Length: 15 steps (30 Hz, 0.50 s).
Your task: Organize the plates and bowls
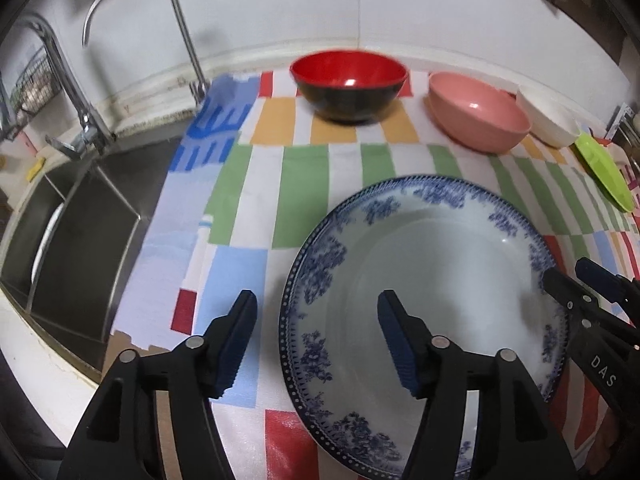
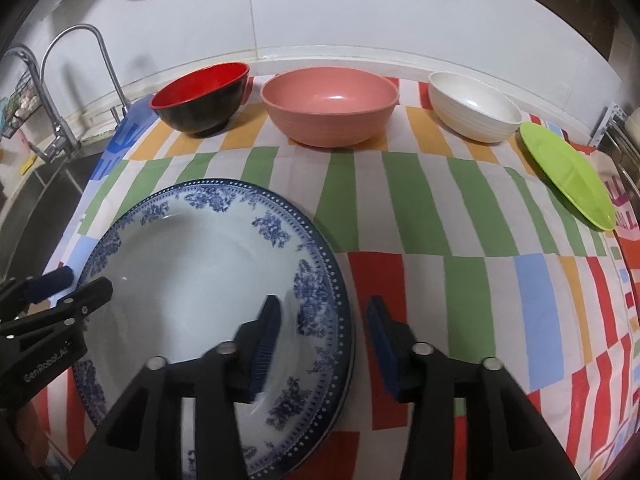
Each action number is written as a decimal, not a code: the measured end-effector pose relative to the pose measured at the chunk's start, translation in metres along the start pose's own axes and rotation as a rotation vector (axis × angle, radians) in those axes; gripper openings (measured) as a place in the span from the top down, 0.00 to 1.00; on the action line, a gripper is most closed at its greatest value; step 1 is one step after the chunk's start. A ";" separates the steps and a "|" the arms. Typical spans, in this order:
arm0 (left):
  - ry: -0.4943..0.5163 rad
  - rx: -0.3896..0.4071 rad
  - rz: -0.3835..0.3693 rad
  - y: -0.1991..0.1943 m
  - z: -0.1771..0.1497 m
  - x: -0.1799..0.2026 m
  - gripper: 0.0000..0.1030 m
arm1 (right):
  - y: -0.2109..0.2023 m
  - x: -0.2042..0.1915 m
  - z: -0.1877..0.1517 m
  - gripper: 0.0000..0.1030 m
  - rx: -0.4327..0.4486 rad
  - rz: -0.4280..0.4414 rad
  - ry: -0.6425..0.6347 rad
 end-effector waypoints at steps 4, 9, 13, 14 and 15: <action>0.028 0.042 -0.037 -0.021 0.007 0.017 0.32 | -0.015 0.005 0.002 0.53 0.038 0.003 -0.008; 0.079 0.090 -0.110 -0.049 0.019 0.051 0.29 | -0.046 0.024 0.007 0.49 0.101 0.001 0.006; 0.112 0.144 -0.143 -0.068 0.033 0.080 0.23 | -0.068 0.047 0.012 0.47 0.148 -0.010 0.031; 0.122 0.158 -0.150 -0.073 0.036 0.088 0.22 | -0.073 0.053 0.013 0.46 0.157 -0.013 0.036; 0.136 0.175 -0.157 -0.078 0.040 0.098 0.21 | -0.079 0.060 0.015 0.44 0.167 -0.018 0.043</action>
Point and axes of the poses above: each gripper's, at about its wrist camera, not at the fingertips, and y roughly the way its jaws point, x to its right, z to its top, the point moved 9 cm from there along y, roughly the way its jaws point, and after that the axes turned 6 degrees about -x, right-handed, at the moved point
